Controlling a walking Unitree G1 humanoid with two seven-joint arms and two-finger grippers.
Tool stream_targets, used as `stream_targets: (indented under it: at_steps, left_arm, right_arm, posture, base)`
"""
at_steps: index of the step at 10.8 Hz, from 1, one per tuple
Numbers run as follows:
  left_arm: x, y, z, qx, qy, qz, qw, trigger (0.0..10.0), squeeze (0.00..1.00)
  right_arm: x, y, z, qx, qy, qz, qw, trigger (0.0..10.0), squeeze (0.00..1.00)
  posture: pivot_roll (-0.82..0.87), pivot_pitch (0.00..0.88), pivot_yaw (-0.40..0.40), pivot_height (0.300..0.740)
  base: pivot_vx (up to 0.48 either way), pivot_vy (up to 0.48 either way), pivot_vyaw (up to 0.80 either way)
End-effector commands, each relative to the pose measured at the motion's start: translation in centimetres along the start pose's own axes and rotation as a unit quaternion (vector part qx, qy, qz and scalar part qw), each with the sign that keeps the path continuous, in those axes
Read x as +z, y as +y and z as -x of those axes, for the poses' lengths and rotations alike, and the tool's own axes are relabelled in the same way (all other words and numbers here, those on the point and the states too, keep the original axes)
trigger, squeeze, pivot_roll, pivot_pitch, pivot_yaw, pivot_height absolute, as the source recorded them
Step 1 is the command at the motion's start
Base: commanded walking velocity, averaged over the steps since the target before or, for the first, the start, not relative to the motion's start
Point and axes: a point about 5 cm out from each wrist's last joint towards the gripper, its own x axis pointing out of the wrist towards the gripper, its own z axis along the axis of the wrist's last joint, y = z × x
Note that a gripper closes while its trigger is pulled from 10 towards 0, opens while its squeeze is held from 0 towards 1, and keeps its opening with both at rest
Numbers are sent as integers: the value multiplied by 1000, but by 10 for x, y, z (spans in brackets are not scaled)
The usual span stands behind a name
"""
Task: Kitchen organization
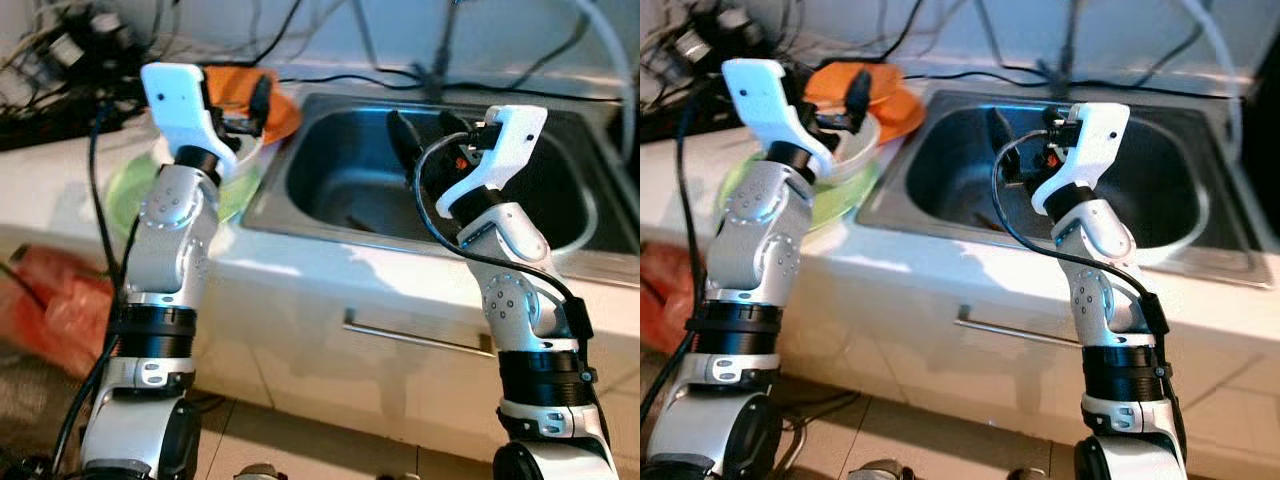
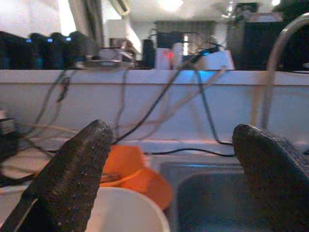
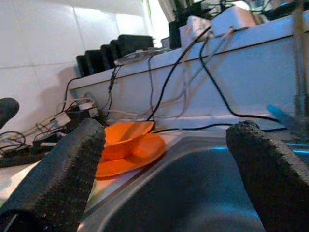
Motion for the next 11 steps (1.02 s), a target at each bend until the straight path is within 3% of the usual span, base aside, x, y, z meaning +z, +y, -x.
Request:
stream_targets:
  at_steps: [1, 3, 7, 8, 10, 11]
  left_arm:
    - [-1, 6, 0, 14, 2, -9, 1000, 10000, 0]
    - [-2, 8, -1, 16, 7, -14, 1000, 10000, 0]
    - [-13, 25, -4, 35, 72, -38, 996, 10000, 0]
    - [-19, 27, -5, 2, 107, -53, 993, 10000, 0]
    - [-14, 28, -7, -33, 113, -62, 991, 10000, 0]
    - [-12, 22, -7, -86, 124, -81, 985, 10000, 0]
  right_arm:
    - [1, 1, -1, 3, 0, 7, 1000, 10000, 0]
    - [2, 2, -2, 4, 0, 6, 1000, 10000, 0]
    - [2, 4, 0, 7, 7, -6, 1000, 10000, 0]
    - [1, 7, 2, 17, 17, -24, 999, 10000, 0]
    - [3, 6, 5, 25, 25, -27, 999, 10000, 0]
    - [2, 5, 6, 33, 37, -35, 998, 10000, 0]
  posture:
    - [150, 57, 60, 740]
    - [150, 57, 60, 740]
    - [152, 73, 58, 740]
    - [151, 94, 58, 740]
    - [149, 105, 58, 740]
    - [150, 113, 59, 740]
  base:
    - [0, 0, 0]
    - [0, 0, 0]
    - [0, 0, 0]
    - [0, 0, 0]
    - [0, 0, 0]
    - [0, 0, 0]
